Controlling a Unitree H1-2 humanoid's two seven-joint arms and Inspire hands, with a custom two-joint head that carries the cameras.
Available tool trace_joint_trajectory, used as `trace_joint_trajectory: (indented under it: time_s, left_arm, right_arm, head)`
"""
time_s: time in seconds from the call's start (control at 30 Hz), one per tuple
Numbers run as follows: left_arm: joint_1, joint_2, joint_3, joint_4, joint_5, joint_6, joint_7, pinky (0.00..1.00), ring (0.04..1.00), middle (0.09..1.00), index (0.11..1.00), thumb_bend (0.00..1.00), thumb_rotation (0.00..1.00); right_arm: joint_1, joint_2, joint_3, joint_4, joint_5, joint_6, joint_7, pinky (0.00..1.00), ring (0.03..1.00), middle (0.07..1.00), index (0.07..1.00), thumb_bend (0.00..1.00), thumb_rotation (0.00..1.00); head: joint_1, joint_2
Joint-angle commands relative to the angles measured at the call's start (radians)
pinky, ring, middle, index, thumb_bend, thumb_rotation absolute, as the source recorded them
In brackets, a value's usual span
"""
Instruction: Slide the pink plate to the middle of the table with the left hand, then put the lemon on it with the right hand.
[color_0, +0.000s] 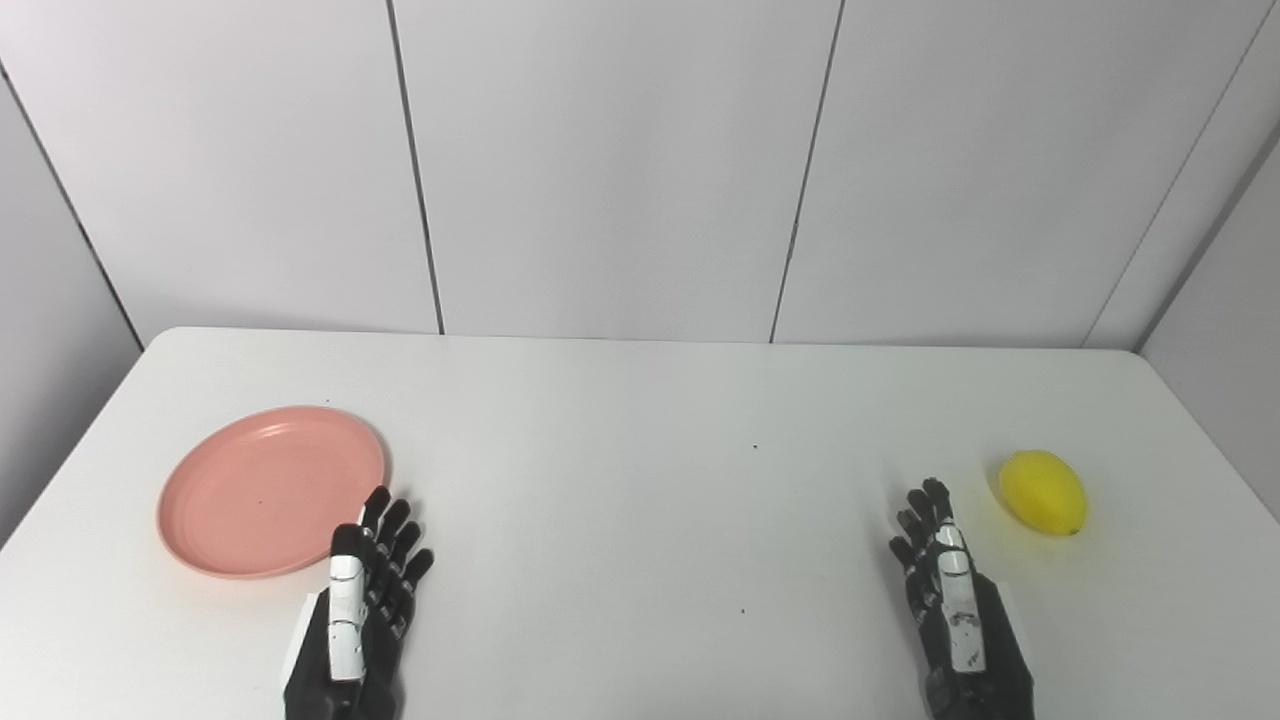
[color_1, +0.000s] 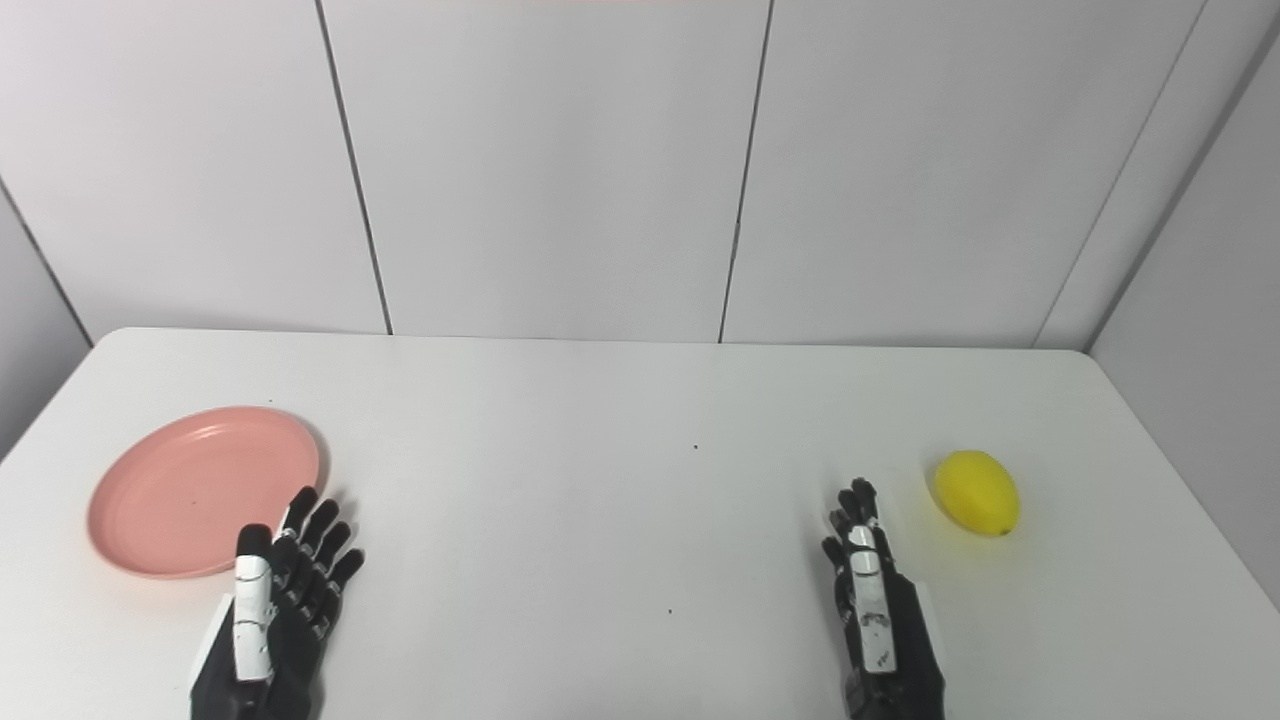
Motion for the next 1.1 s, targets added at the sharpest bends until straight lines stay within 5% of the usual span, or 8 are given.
trace_joint_trajectory:
  time_s: [0.0,0.73,1.07]
  left_arm:
    - [0.048,0.006,0.001,-0.01,-0.009,0.002,0.0,1.0,1.0,1.0,1.0,0.74,1.0]
    - [0.05,0.009,0.001,-0.007,-0.013,-0.008,-0.007,1.0,1.0,1.0,1.0,0.74,0.99]
    - [0.053,-0.041,-0.058,0.023,0.048,-0.044,0.029,1.0,1.0,0.992,1.0,0.73,0.99]
  right_arm:
    - [0.026,0.005,0.004,0.051,0.01,0.006,0.007,1.0,1.0,0.992,1.0,0.72,0.93]
    - [0.027,0.006,0.004,0.044,0.017,0.006,0.006,1.0,1.0,0.992,1.0,0.71,0.94]
    - [0.025,-0.055,-0.029,0.073,0.072,-0.002,0.048,1.0,1.0,1.0,1.0,0.69,0.99]
  head:
    - [0.001,0.0]
    - [0.014,-0.001]
    - [0.2,-0.049]
